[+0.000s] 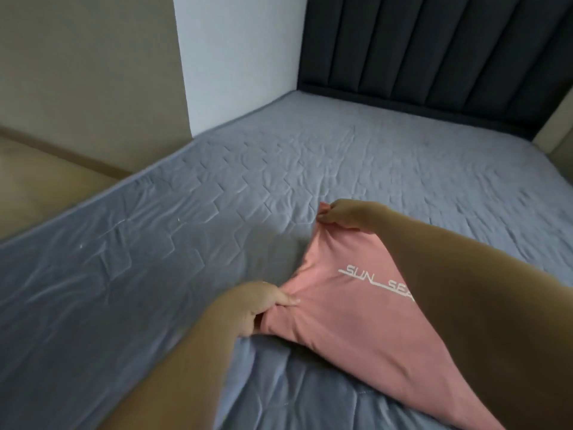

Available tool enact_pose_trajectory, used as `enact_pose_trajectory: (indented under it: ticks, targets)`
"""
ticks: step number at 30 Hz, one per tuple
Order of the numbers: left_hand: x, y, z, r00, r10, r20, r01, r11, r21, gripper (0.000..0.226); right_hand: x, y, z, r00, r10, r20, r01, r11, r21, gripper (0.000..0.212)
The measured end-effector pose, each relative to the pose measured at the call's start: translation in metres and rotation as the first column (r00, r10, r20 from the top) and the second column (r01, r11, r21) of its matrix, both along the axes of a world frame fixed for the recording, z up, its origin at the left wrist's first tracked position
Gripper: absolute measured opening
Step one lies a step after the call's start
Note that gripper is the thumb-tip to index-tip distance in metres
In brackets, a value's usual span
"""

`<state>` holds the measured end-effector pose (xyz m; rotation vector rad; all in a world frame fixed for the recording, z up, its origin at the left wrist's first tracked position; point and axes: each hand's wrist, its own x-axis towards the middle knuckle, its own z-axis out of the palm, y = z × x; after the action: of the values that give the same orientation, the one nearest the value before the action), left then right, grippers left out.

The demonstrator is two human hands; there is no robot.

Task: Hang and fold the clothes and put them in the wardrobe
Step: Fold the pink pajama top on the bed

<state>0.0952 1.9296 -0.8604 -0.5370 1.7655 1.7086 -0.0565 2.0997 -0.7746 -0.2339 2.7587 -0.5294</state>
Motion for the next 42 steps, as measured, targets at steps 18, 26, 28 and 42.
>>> enact_pose_trajectory:
  ticks: [18,26,28,42]
  targets:
    - [0.081,-0.074,0.447,0.61,-0.314,-0.727,-0.324,0.739,-0.591,0.026,0.099,-0.042,0.338,0.855,-0.486,0.181,0.088,-0.207,-0.974,0.015]
    - [0.2,0.084,0.354,0.669,-0.616,-0.417,-0.016,0.549,-0.836,0.014,0.217,0.075,0.221,0.854,-0.33,0.403,0.17,-0.555,-0.814,0.026]
    - [0.227,0.145,0.288,0.666,-0.697,-0.265,0.128,0.457,-0.88,0.016,0.248,0.119,0.153,0.835,-0.302,0.459,0.208,-0.599,-0.773,0.03]
    - [0.362,0.371,0.014,0.623,-0.733,0.273,0.562,0.177,-0.808,0.024,0.356,0.33,-0.135,0.756,-0.031,0.653,0.441,-0.713,-0.544,0.059]
